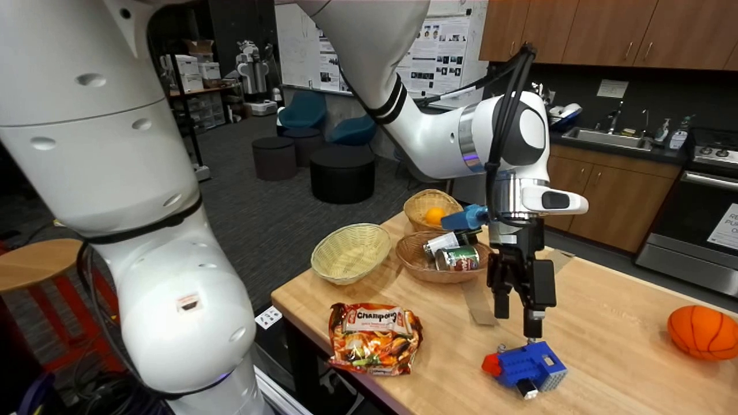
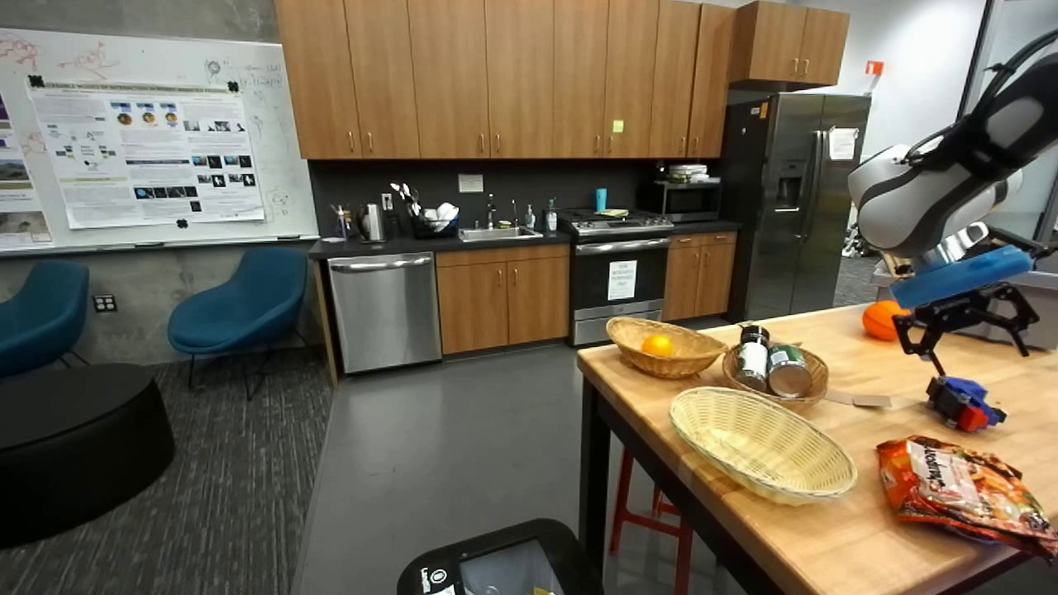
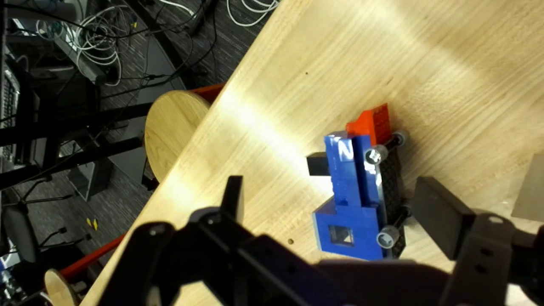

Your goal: Put the toy truck in the left basket

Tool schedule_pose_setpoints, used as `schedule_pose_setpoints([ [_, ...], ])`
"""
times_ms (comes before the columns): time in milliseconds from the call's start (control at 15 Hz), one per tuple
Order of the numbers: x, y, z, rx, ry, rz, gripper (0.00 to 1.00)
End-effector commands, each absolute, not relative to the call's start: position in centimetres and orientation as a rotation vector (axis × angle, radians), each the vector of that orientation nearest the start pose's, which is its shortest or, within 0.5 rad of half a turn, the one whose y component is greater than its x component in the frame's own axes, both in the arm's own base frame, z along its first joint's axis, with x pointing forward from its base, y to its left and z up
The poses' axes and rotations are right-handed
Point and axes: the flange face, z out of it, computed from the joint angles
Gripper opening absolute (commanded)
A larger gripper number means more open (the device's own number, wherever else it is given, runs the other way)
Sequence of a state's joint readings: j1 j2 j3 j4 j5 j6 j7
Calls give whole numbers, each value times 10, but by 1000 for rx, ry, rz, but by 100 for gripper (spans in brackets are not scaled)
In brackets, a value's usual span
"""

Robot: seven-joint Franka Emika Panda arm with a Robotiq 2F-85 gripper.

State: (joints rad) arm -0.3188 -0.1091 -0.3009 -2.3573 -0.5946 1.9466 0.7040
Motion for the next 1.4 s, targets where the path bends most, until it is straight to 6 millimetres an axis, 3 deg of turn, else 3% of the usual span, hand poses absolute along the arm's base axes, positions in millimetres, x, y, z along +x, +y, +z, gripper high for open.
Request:
schedule_pose_setpoints([
  [0,345,-288,339,-3053,1717,506,100],
  [333,328,-285,287,-2964,1698,608,100],
  [533,320,-296,276,-2980,1698,631,100],
  [800,326,-314,288,-3007,1734,594,100],
  [1067,347,-308,309,-3097,1690,518,100],
  [1333,352,-304,318,-3072,1714,399,100],
])
